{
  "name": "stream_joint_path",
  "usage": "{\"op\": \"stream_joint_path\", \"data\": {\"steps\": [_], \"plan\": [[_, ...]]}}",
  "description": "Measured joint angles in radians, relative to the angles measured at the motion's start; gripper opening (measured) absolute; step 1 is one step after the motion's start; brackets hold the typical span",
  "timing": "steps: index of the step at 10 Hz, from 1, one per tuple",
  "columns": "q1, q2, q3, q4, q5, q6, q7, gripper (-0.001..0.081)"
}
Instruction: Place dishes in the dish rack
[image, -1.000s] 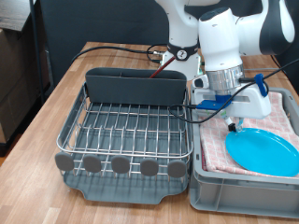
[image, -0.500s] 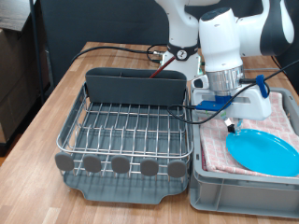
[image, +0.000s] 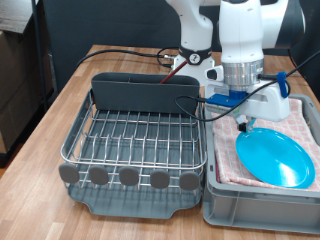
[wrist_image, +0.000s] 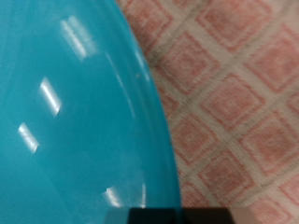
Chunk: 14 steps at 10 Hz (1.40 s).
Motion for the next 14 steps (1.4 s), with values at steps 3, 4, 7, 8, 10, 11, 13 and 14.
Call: {"op": "stream_joint_path", "data": {"steps": [3,4,7,8,10,11,13,14], "plan": [[0.000,-0.076,-0.038,-0.002,-0.215,-0.121,0.166,0.0015],[-0.001,-0.104,-0.044,-0.003,-0.258,-0.164,0.200,0.0015],[-0.004,-0.177,-0.056,-0.014,-0.283,-0.229,0.211,0.0015],[-0.004,-0.174,-0.056,-0.014,-0.283,-0.229,0.211,0.0015],[-0.007,-0.174,-0.060,-0.014,-0.324,-0.230,0.246,0.0015],[-0.011,-0.181,-0.064,-0.014,-0.360,-0.246,0.271,0.0015],[-0.021,-0.215,-0.078,-0.012,-0.424,-0.318,0.297,0.0015],[-0.029,-0.236,-0.086,-0.008,-0.468,-0.377,0.304,0.0015]]}}
